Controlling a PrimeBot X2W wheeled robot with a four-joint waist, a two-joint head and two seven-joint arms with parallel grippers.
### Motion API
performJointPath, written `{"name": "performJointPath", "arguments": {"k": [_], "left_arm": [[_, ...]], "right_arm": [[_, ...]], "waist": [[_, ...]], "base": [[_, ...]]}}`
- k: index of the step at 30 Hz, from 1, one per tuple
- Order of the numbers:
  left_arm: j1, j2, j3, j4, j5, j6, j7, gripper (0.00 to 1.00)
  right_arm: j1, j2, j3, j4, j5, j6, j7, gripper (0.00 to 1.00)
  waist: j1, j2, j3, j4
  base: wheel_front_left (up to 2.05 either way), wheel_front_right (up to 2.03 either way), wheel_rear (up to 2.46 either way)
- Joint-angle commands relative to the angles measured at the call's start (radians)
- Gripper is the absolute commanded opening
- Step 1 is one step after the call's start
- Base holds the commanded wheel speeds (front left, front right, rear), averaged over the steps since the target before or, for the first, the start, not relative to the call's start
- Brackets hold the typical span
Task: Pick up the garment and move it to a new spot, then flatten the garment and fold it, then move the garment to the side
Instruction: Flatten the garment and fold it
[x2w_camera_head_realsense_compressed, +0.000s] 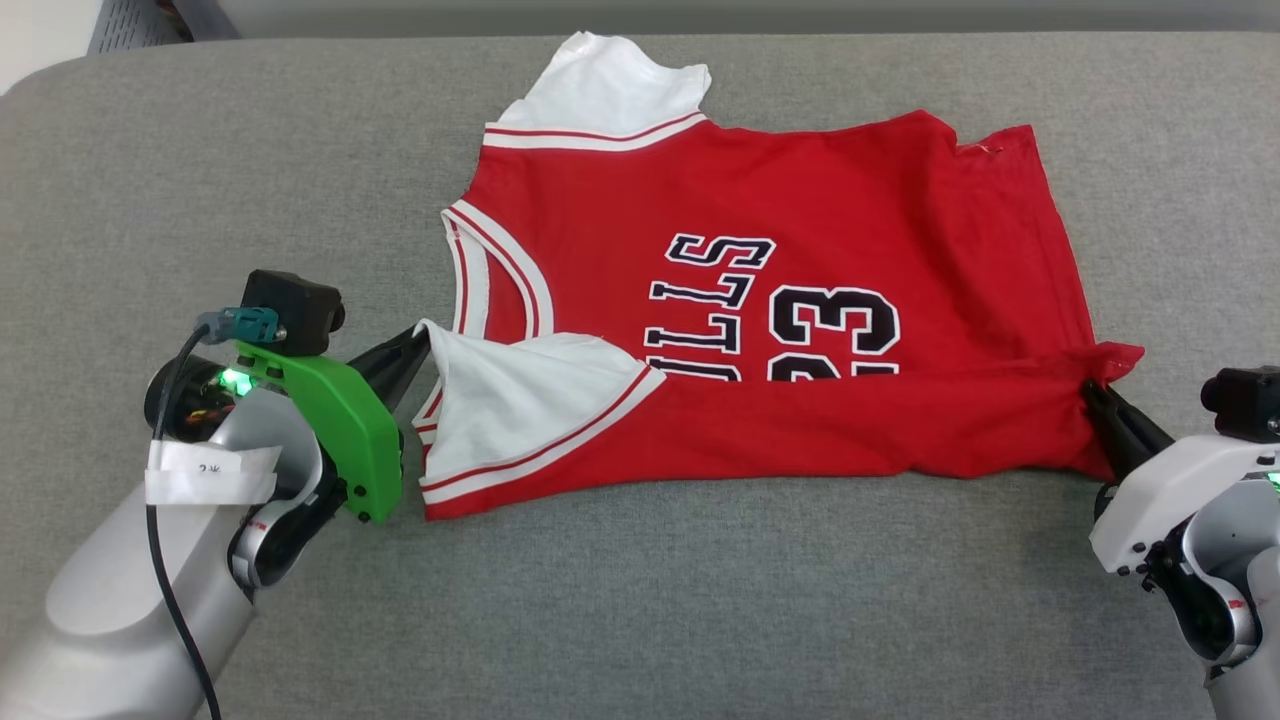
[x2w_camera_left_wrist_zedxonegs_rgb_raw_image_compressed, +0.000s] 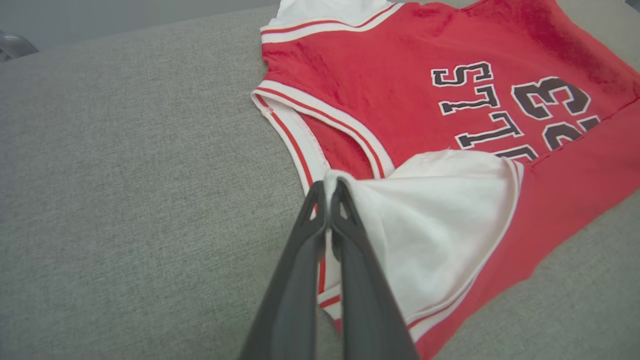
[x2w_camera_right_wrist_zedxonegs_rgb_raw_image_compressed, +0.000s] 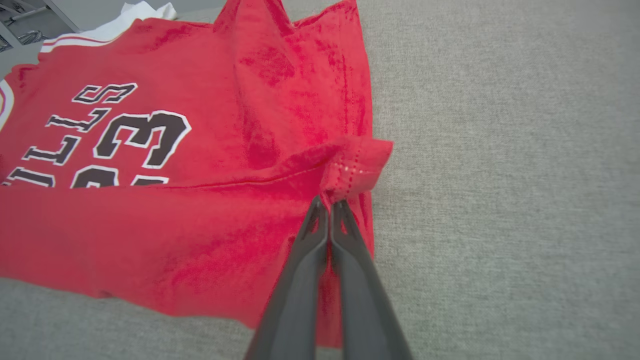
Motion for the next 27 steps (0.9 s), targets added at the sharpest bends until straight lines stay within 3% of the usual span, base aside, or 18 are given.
{"name": "performJointPath", "arguments": {"k": [1,4,5,6,7,8,19,21,27], "left_arm": [[-0.028,-0.007,-0.006,0.021,0.012,-0.008,0.0,0.0],[-0.054,-0.021,-0.031,0.072,0.019,-0.015,-0.001,0.0],[-0.061,-0.026,-0.035,0.087,0.019,-0.016,-0.005,0.05],[-0.07,-0.032,-0.04,0.107,0.023,-0.017,-0.01,0.37],[-0.075,-0.037,-0.045,0.125,0.026,-0.018,-0.013,1.0],[-0.081,-0.043,-0.052,0.146,0.032,-0.018,-0.018,1.0],[-0.063,-0.119,-0.023,0.274,-0.012,-0.013,-0.15,1.0],[-0.022,-0.135,0.012,0.247,-0.044,0.02,-0.2,1.0],[0.083,-0.124,0.053,0.105,-0.081,0.114,-0.222,1.0]], "right_arm": [[-0.024,0.003,0.006,0.013,-0.009,-0.002,0.003,0.0],[-0.048,0.007,0.014,0.046,-0.015,-0.002,0.006,0.0],[-0.053,0.008,0.018,0.058,-0.018,-0.002,0.007,0.0],[-0.061,0.011,0.022,0.073,-0.02,-0.002,0.008,0.0],[-0.066,0.013,0.025,0.083,-0.023,-0.002,0.008,0.49],[-0.072,0.015,0.026,0.095,-0.025,-0.002,0.004,1.0],[-0.07,0.006,0.037,0.116,-0.026,-0.002,-0.022,1.0],[-0.032,-0.01,0.026,0.065,-0.029,-0.002,0.012,1.0],[0.048,-0.02,-0.012,-0.07,-0.057,-0.002,0.1,1.0]], "waist": [[0.0,0.0,0.016,-0.009],[0.0,0.0,0.026,-0.015],[0.0,0.0,0.028,-0.016],[0.0,0.0,0.03,-0.018],[0.0,0.0,0.031,-0.019],[0.0,0.0,0.03,-0.02],[0.0,0.0,-0.062,-0.012],[0.0,0.0,-0.105,-0.006],[0.0,0.0,-0.132,-0.001]], "base": [[0.0,0.0,0.0],[0.0,0.0,0.0],[0.0,0.0,0.0],[0.0,0.0,0.0],[0.0,0.0,0.0],[0.0,0.0,0.0],[0.0,0.0,0.0],[0.0,0.0,0.0],[0.0,0.0,0.0]]}}
